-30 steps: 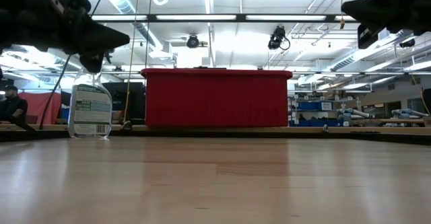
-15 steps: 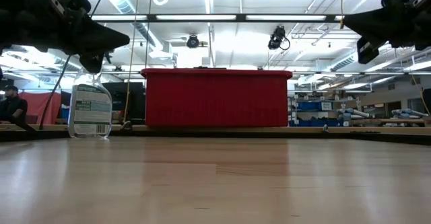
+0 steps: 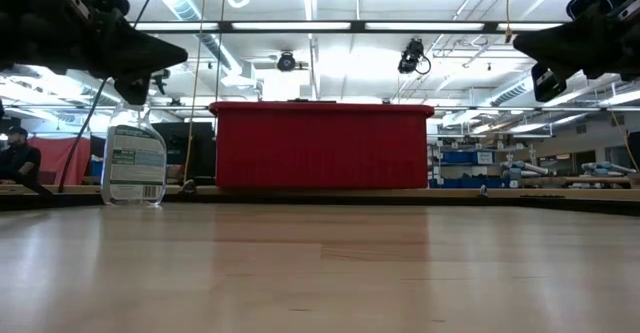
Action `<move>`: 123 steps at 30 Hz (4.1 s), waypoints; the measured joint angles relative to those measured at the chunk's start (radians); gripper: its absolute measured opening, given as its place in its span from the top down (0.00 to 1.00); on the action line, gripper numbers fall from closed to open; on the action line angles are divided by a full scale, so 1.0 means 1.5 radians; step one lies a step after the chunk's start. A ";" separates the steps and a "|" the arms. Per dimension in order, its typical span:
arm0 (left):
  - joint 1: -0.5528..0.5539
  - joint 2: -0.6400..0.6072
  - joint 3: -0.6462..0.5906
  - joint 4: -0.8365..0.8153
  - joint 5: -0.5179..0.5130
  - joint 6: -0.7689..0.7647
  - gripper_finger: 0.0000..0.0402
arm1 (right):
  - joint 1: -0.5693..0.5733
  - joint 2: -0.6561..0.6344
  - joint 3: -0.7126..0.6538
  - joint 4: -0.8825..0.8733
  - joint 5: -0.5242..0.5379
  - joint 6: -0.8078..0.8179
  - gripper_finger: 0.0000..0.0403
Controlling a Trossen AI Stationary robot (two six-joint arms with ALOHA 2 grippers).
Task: Fold laundry
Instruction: Return to Home Position
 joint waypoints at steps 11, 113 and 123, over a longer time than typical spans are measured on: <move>-0.004 -0.128 0.000 -0.098 0.000 0.022 0.99 | 0.000 0.000 0.000 0.017 -0.034 0.008 1.00; 0.003 -0.209 -0.034 -0.257 0.000 0.036 0.99 | 0.001 0.003 -0.013 0.000 -0.034 -0.017 0.91; 0.003 -0.209 -0.034 -0.257 0.000 0.036 0.99 | 0.001 0.003 -0.013 0.000 -0.034 -0.018 0.91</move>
